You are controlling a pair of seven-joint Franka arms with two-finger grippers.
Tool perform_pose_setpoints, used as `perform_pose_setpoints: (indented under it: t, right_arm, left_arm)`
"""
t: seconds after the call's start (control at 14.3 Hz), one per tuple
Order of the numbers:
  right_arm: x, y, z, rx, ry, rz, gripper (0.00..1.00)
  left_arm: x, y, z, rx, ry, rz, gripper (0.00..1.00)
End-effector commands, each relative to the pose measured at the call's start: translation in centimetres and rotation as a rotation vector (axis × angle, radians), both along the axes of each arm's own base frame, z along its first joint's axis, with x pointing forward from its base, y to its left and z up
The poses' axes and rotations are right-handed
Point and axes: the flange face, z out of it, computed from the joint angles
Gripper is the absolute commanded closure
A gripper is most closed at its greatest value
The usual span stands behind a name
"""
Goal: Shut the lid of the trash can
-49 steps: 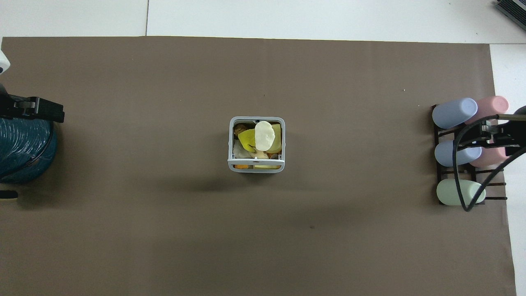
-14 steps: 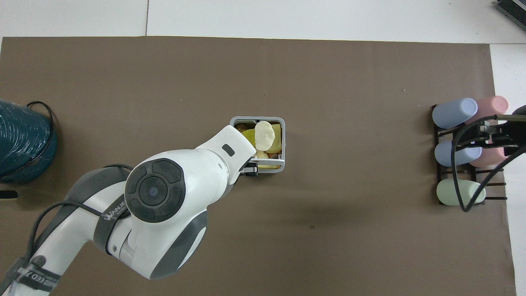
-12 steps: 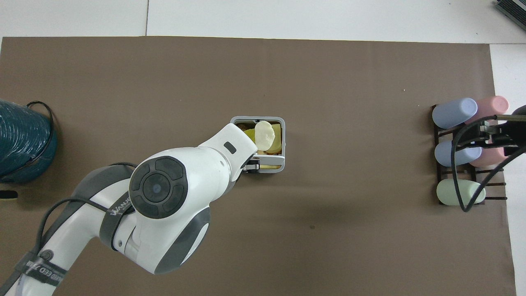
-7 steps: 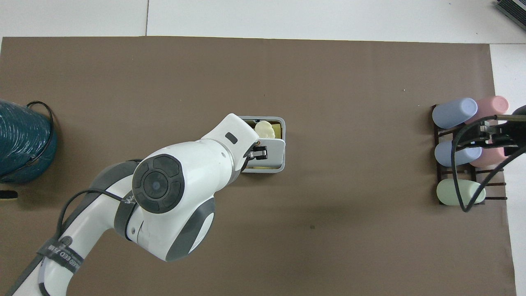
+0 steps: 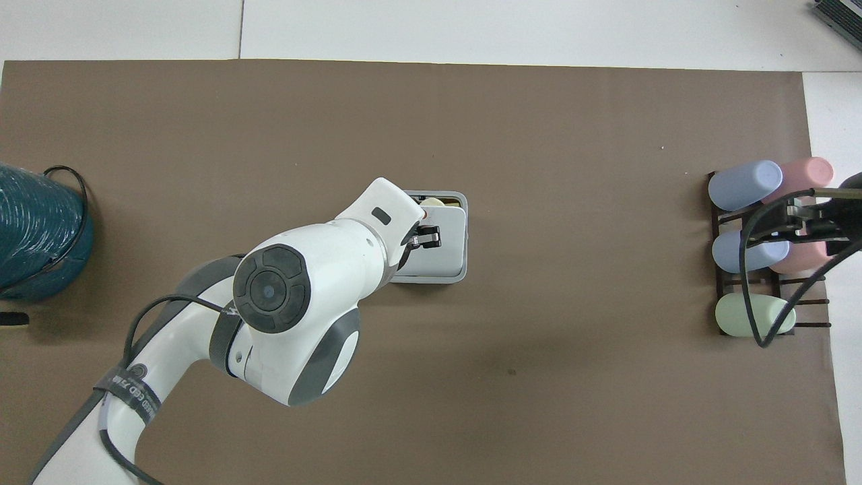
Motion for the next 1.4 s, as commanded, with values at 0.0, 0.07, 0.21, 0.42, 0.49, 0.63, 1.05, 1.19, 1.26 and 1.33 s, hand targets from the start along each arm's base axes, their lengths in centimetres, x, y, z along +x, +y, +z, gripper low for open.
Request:
perform_pose_setpoints:
  t: [0.0,0.07,0.21,0.42,0.49,0.63,1.05,1.19,1.26,1.33]
  right_arm:
    - [-0.7,-0.1,0.1,0.024,0.000,0.024,0.00]
    - [-0.7,-0.1,0.1,0.024,0.000,0.024,0.00]
    - [-0.8,-0.1,0.1,0.024,-0.002,0.024,0.00]
    - [-0.8,-0.1,0.1,0.024,-0.002,0.024,0.00]
    - [-0.8,-0.1,0.2,0.024,-0.003,0.024,0.00]
    - [-0.8,-0.1,0.1,0.024,-0.002,0.024,0.00]
    - [-0.8,-0.1,0.1,0.024,-0.002,0.024,0.00]
    - [-0.8,-0.1,0.1,0.024,-0.002,0.024,0.00]
    - [-0.8,-0.1,0.1,0.024,-0.002,0.024,0.00]
    - [-0.8,-0.1,0.1,0.024,-0.002,0.024,0.00]
  left_arm:
    - [1.2,-1.1,-2.1,-0.026,-0.008,0.019,1.00]
    - [1.6,-1.4,-3.0,-0.026,-0.007,0.020,1.00]
    - [2.0,-1.3,-3.5,-0.030,-0.015,0.028,1.00]
    - [2.5,-1.2,-5.4,-0.016,0.001,0.032,1.00]
    - [2.5,-1.5,-6.3,-0.018,-0.002,0.032,1.00]
    - [2.5,-1.9,-7.7,-0.012,0.007,0.030,1.00]
    - [3.2,-1.4,-7.1,0.002,0.028,0.030,1.00]
    - [4.7,-0.4,-4.3,0.025,0.076,0.037,1.00]
    - [5.5,0.1,-3.0,0.038,0.106,0.038,1.00]
    - [6.3,0.8,-1.6,0.042,0.123,0.045,1.00]
